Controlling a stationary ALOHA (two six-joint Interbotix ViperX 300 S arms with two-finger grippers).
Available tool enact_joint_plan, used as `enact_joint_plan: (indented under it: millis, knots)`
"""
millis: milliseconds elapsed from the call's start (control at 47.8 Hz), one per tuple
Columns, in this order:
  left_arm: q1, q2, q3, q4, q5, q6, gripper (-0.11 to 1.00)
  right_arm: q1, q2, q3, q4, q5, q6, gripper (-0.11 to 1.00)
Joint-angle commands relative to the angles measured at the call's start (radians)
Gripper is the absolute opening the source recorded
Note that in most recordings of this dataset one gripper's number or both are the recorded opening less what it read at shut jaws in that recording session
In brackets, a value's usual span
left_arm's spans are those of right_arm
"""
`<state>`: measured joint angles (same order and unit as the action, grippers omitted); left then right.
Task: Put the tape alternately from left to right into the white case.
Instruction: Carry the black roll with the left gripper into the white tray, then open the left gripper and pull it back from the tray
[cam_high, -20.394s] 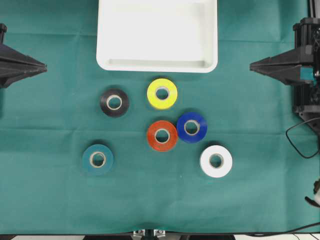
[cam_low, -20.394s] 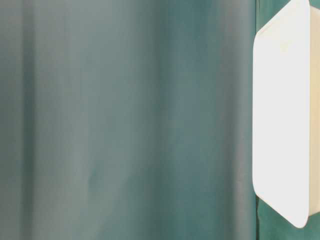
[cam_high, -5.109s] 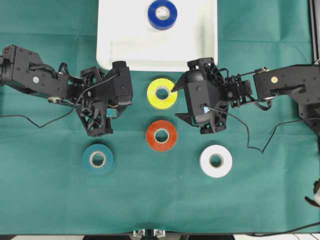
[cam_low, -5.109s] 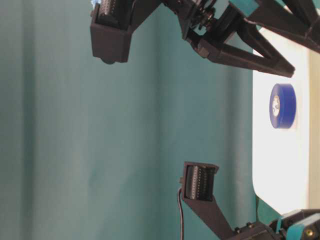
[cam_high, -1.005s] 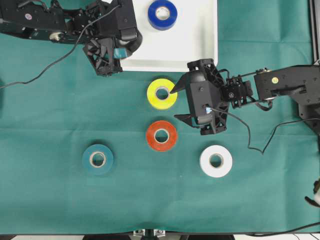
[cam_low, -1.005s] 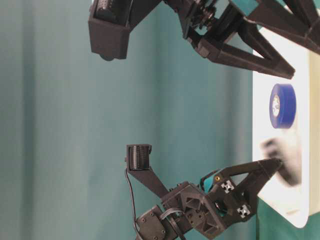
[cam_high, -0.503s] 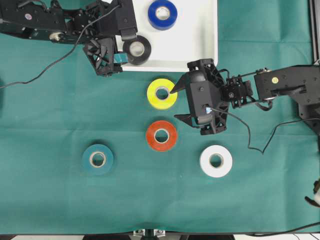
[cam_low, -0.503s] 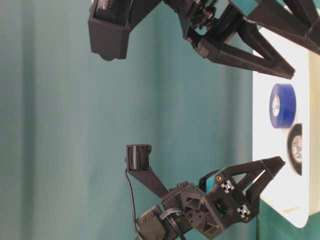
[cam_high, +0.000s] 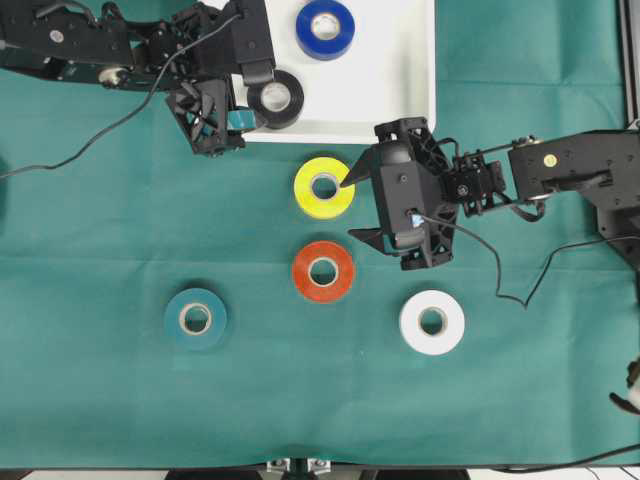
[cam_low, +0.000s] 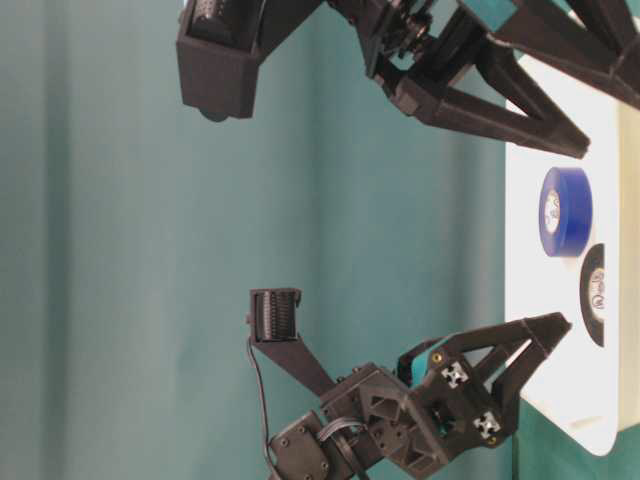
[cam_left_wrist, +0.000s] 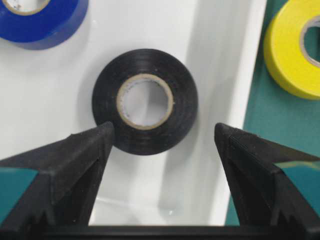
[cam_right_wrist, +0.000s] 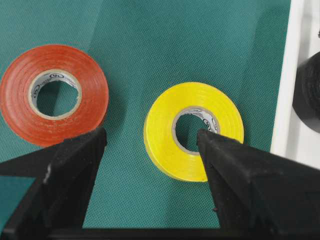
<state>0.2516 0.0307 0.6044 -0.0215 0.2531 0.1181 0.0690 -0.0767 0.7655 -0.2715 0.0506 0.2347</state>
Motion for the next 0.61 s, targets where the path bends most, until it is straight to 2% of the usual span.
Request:
enact_joint_plan:
  millis: [0, 586]
  knots:
    - [-0.017, -0.048, 0.011, -0.002, -0.002, -0.002, 0.34, 0.002, -0.021, -0.011, 0.002, -0.008, 0.0, 0.81]
    - [-0.163, -0.127, 0.081, -0.005, -0.002, -0.009, 0.34, 0.002, -0.021, -0.009, 0.002, -0.009, 0.0, 0.81]
